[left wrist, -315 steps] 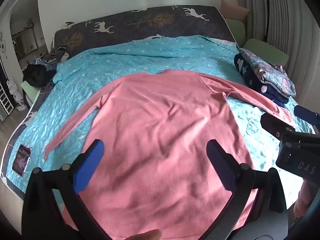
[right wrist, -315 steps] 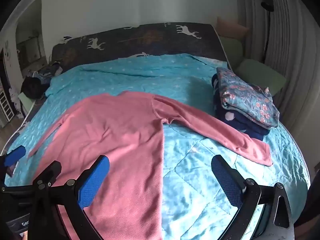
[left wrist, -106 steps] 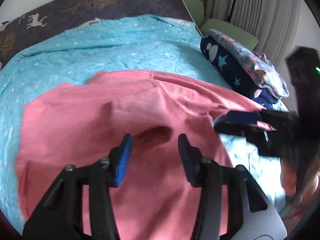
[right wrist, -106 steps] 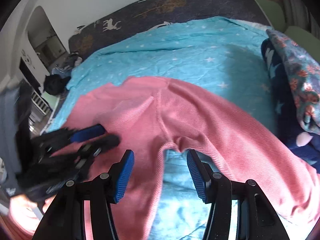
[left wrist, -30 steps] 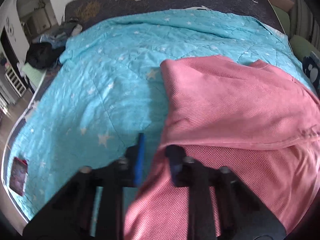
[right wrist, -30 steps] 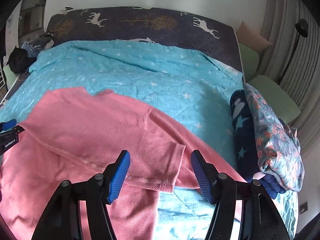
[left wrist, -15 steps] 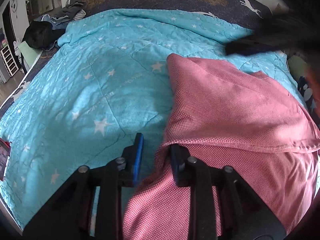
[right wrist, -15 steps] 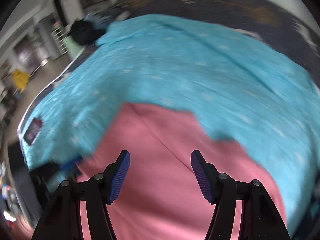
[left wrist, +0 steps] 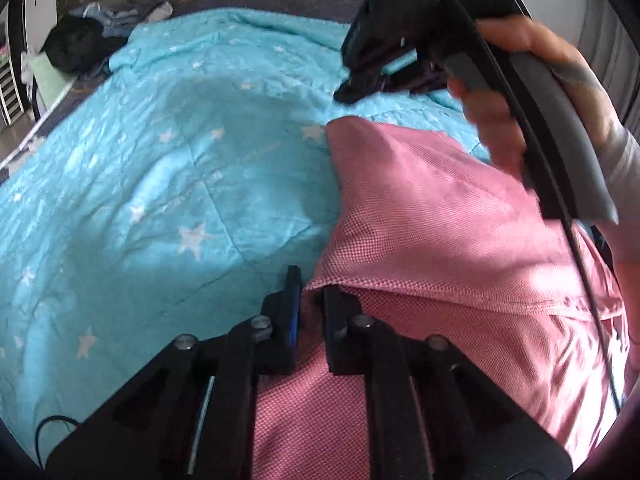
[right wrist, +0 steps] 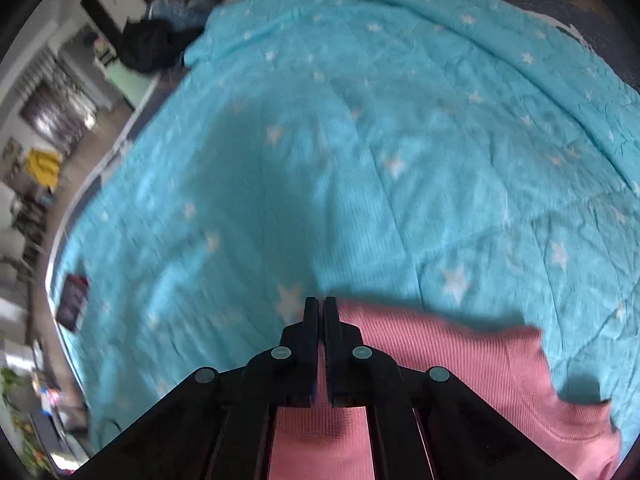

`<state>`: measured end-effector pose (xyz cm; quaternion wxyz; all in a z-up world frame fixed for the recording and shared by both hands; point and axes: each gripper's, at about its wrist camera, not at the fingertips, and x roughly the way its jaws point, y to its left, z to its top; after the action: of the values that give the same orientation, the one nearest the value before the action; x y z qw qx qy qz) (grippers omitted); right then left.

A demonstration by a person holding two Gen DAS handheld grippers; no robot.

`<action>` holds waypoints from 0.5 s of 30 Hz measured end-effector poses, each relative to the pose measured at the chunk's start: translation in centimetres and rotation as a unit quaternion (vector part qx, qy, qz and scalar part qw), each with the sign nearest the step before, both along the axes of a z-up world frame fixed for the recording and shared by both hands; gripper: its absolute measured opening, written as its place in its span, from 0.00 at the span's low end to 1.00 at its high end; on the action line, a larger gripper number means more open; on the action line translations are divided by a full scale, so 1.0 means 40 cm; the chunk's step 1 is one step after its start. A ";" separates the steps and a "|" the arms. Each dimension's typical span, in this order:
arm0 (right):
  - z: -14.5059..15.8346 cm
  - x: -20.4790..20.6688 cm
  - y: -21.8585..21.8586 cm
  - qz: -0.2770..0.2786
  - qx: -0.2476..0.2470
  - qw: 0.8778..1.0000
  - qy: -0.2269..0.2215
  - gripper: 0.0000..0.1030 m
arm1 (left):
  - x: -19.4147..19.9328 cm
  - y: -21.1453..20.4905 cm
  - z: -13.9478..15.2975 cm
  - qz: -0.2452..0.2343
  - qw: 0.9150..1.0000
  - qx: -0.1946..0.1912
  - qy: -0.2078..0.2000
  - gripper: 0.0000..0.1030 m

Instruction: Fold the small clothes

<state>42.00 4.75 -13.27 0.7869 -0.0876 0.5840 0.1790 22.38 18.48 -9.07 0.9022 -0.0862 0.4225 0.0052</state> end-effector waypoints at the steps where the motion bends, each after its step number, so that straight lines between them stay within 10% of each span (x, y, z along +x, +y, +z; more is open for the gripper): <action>1: 0.006 0.020 0.000 -0.019 -0.003 1.000 -0.013 0.01 | 0.004 0.007 -0.006 -0.001 1.000 -0.007 0.006 0.16; 7: 0.051 -0.007 -0.089 -0.052 0.033 0.998 0.009 0.05 | -0.016 0.025 0.005 -0.003 1.000 0.009 0.010 0.44; 15: 0.254 -0.461 -0.556 -0.090 -0.023 0.991 -0.098 0.22 | -0.107 -0.002 0.116 -0.025 0.998 0.060 -0.022 0.46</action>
<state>23.57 -17.47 -3.10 0.8512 -0.0699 0.5132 0.0845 18.11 18.39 -4.44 0.9149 -0.0213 0.4030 0.0061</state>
